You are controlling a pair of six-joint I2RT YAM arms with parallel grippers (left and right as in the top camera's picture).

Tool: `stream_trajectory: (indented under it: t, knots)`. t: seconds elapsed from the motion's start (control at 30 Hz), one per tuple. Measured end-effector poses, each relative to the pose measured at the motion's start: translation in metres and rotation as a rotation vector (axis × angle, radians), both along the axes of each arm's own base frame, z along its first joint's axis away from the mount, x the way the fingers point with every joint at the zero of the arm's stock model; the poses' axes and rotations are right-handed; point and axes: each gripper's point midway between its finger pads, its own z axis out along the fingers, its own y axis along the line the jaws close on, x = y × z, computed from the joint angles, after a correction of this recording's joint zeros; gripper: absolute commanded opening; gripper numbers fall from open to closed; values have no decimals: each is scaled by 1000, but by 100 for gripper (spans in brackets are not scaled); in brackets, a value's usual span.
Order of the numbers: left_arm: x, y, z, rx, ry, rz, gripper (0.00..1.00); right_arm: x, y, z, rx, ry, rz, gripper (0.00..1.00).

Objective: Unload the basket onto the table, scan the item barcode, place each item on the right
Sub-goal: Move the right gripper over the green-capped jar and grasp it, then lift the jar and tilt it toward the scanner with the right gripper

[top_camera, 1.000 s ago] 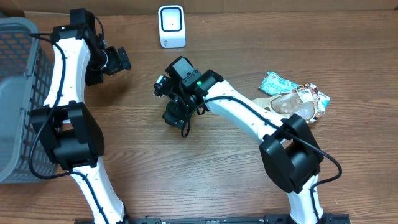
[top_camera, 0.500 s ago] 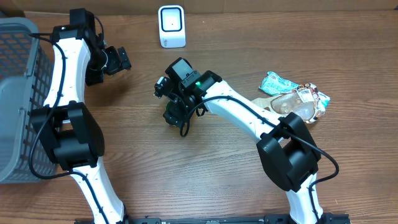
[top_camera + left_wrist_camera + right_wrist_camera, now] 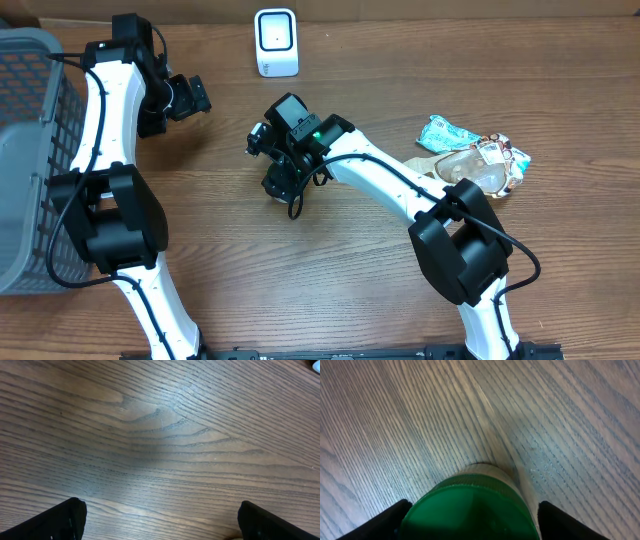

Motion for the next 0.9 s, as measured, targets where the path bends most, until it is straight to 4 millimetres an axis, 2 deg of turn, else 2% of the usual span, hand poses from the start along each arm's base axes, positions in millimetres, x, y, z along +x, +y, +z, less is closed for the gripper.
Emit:
stream_trajectory:
  t: [0.2, 0.3, 0.43, 0.53, 0.67, 0.9]
  knots:
    - [0, 0, 0, 0, 0, 0, 100, 0, 0, 0, 1, 2, -4, 68]
    - [0, 0, 0, 0, 0, 0, 99, 0, 0, 0, 3, 7, -17, 58]
    - [0, 0, 0, 0, 0, 0, 100, 3, 1, 5, 13, 18, -61, 40]
    - [0, 0, 0, 0, 0, 0, 100, 5, 0, 10, 11, 37, -96, 36]
    - [0, 0, 0, 0, 0, 0, 100, 8, 2, 27, 14, 56, -131, 33]
    - [0, 0, 0, 0, 0, 0, 99, 12, -1, 76, 37, 89, -200, 33]
